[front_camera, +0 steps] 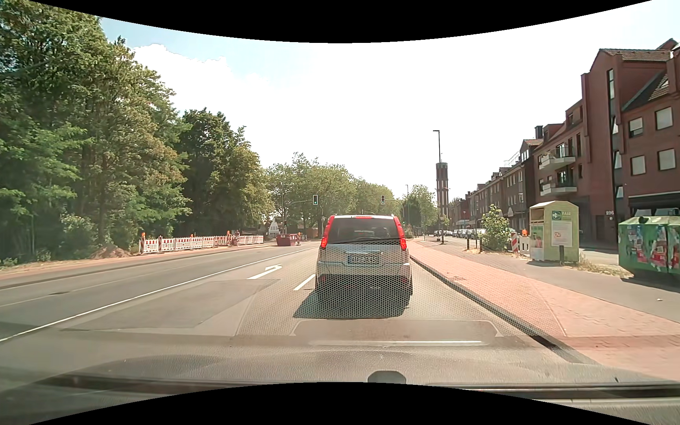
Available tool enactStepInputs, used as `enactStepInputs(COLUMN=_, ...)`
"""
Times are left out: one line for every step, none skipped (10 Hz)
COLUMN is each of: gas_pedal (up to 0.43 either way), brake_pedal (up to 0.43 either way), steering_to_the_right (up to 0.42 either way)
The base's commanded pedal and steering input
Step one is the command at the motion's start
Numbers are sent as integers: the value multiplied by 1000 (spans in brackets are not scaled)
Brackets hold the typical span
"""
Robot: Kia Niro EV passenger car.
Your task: Follow the waypoints while adhering to traffic rules and regulations
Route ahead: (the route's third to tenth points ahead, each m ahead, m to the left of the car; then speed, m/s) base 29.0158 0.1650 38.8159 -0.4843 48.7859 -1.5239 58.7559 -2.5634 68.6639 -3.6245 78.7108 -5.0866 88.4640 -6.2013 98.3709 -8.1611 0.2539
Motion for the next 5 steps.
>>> enactStepInputs(gas_pedal=0, brake_pedal=18, steering_to_the_right=10)
enactStepInputs(gas_pedal=0, brake_pedal=18, steering_to_the_right=10)
enactStepInputs(gas_pedal=0, brake_pedal=18, steering_to_the_right=10)
enactStepInputs(gas_pedal=0, brake_pedal=18, steering_to_the_right=10)
enactStepInputs(gas_pedal=0, brake_pedal=18, steering_to_the_right=10)
